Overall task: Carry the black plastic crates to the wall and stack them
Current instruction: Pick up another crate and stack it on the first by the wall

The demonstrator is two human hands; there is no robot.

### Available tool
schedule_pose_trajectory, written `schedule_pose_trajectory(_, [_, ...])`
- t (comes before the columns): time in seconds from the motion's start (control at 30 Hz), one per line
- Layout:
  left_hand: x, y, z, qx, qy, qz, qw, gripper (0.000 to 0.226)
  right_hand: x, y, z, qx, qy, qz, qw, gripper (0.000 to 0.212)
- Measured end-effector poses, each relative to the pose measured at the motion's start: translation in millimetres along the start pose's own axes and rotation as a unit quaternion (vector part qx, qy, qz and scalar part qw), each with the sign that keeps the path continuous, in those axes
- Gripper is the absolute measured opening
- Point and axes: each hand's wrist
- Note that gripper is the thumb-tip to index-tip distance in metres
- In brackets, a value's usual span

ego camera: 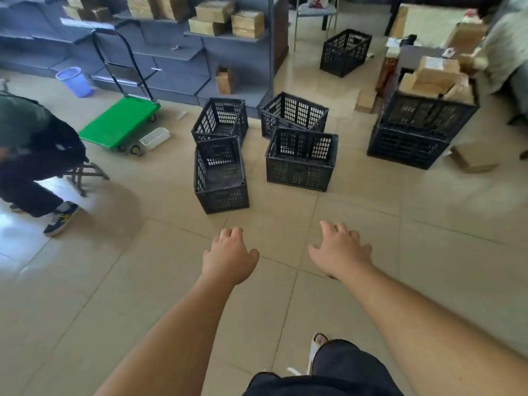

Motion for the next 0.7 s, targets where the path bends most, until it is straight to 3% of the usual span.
schedule_pose_trajectory(0.27, [-143.7, 42.1, -73.8, -0.059, -0.054, 0.006, 0.997, 0.064, -133.3, 53.8, -40.9, -0.018, -0.071, -0.011, 0.997, 0.060])
schedule_pose_trajectory(0.5, [-257.4, 94.9, -140.0, -0.012, -0.029, 0.014, 0.999, 0.058, -258.1, 121.5, -34.7, -0.027, -0.066, 0.007, 0.997, 0.057])
schedule_pose_trajectory(0.7, [-344.8, 125.2, -155.2, -0.011, -0.022, 0.032, 0.999, 0.055, -349.7, 158.4, -11.1, -0.024, -0.068, 0.019, 0.997, 0.054])
Point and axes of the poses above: each hand's wrist, its own x-axis away from the middle knuckle, its own y-axis out of the back of the hand, z = x × y, and after that the axes turned 1 degree about z, right-handed
